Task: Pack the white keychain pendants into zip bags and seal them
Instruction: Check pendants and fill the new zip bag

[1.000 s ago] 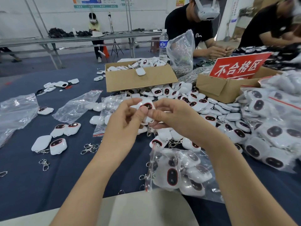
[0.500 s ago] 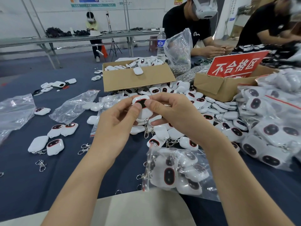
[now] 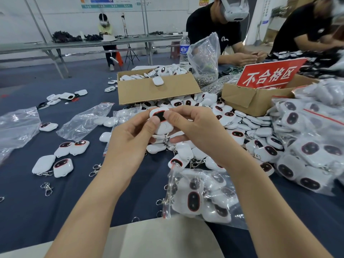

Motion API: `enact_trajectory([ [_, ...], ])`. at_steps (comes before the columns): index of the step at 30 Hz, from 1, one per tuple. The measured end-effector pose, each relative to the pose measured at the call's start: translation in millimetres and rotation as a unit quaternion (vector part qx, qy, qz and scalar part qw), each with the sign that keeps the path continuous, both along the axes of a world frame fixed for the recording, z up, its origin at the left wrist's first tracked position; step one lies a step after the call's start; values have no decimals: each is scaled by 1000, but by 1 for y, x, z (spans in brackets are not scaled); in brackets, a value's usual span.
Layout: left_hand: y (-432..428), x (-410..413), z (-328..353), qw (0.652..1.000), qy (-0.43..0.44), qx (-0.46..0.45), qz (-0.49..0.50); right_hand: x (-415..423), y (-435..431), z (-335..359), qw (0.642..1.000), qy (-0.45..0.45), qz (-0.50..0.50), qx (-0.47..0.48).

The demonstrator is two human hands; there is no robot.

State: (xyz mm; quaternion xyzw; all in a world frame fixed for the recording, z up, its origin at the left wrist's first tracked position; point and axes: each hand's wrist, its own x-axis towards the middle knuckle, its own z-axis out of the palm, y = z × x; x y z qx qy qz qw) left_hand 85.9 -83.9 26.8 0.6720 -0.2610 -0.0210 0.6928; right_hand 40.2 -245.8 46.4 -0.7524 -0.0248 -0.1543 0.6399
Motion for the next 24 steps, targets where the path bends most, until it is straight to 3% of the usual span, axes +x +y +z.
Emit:
enact_trajectory([
  [15, -1, 1, 1, 1000, -16, -4, 8, 2, 4, 1, 999, -20, -26, -20],
  [24, -4, 0, -4, 995, -82, 56, 26, 1, -4, -5, 998, 8, 30, 51],
])
